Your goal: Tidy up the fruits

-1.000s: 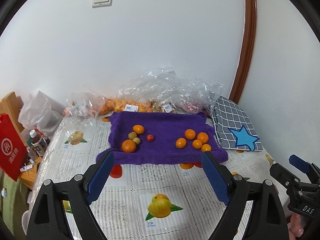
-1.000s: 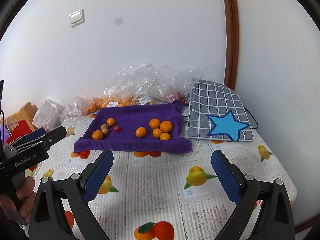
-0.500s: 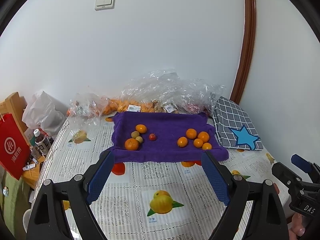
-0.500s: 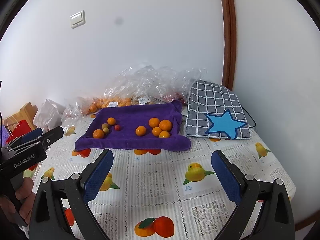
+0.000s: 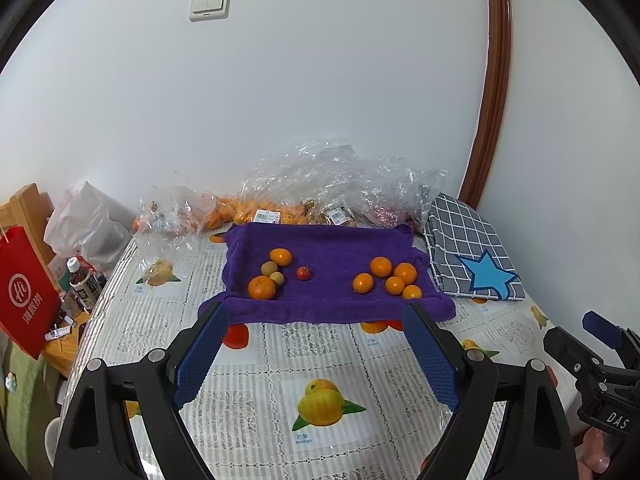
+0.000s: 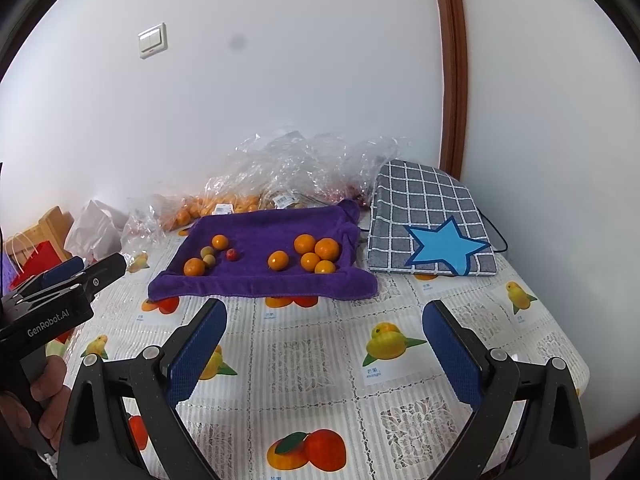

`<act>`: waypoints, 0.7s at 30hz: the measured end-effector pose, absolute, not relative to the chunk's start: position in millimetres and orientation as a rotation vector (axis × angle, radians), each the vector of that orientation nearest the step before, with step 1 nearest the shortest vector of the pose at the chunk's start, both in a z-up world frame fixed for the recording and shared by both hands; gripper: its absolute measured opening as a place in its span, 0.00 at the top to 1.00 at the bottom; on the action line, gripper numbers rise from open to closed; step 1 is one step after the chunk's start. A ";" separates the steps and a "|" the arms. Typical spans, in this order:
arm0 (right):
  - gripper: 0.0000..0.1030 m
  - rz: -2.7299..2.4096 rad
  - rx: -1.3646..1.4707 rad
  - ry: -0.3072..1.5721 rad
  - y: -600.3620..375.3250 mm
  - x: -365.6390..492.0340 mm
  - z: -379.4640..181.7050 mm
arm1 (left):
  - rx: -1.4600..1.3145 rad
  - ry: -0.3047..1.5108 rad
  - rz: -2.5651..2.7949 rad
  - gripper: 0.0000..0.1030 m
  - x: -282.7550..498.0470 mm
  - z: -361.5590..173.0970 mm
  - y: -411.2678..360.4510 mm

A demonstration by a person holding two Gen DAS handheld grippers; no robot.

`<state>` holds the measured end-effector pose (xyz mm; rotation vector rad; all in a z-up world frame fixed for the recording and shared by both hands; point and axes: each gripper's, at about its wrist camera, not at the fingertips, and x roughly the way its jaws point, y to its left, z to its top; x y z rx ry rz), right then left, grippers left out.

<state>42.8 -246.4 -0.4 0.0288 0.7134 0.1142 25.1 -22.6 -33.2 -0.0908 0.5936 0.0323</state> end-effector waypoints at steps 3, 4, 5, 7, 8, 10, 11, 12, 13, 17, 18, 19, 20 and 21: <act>0.05 0.109 0.025 0.713 -246.9 43.2 -0.4 | -0.091 0.594 0.034 0.14 24.7 -32.7 -23.0; 0.05 0.109 0.025 0.712 -247.1 42.9 -0.4 | -0.092 0.594 0.033 0.14 24.8 -32.6 -22.5; 0.05 0.109 0.025 0.712 -247.1 42.7 -0.3 | -0.092 0.594 0.032 0.14 24.8 -32.6 -22.4; 0.05 0.109 0.025 0.711 -247.4 42.9 -0.5 | -0.090 0.593 0.034 0.14 25.0 -32.6 -22.3; 0.05 0.109 0.025 0.710 -247.4 42.7 -0.5 | -0.090 0.593 0.034 0.14 25.0 -32.6 -22.1; 0.05 0.109 0.025 0.710 -247.6 42.5 -0.5 | -0.091 0.594 0.032 0.14 25.2 -32.8 -22.0; 0.05 0.110 0.025 0.711 -247.8 42.7 -0.5 | -0.092 0.594 0.033 0.14 25.1 -32.6 -22.0; 0.05 0.111 0.025 0.711 -247.7 42.6 -0.5 | -0.092 0.594 0.034 0.14 25.1 -32.5 -22.0; 0.05 0.110 0.025 0.711 -247.9 42.5 -0.4 | -0.093 0.594 0.035 0.14 25.1 -32.2 -22.6; 0.05 0.112 0.026 0.712 -248.9 42.7 -0.4 | -0.093 0.594 0.036 0.14 25.1 -32.1 -23.0; 0.05 0.111 0.025 0.711 -248.6 42.5 -0.3 | -0.094 0.593 0.035 0.14 25.2 -32.1 -22.7; 0.05 0.112 0.025 0.710 -248.6 42.4 -0.3 | -0.094 0.594 0.035 0.14 25.2 -32.2 -22.4; 0.05 0.112 0.025 0.710 -248.6 42.5 -0.4 | -0.094 0.594 0.035 0.14 25.2 -32.2 -22.5; 0.05 0.112 0.025 0.710 -248.5 42.5 -0.4 | -0.094 0.594 0.035 0.14 25.0 -32.3 -22.4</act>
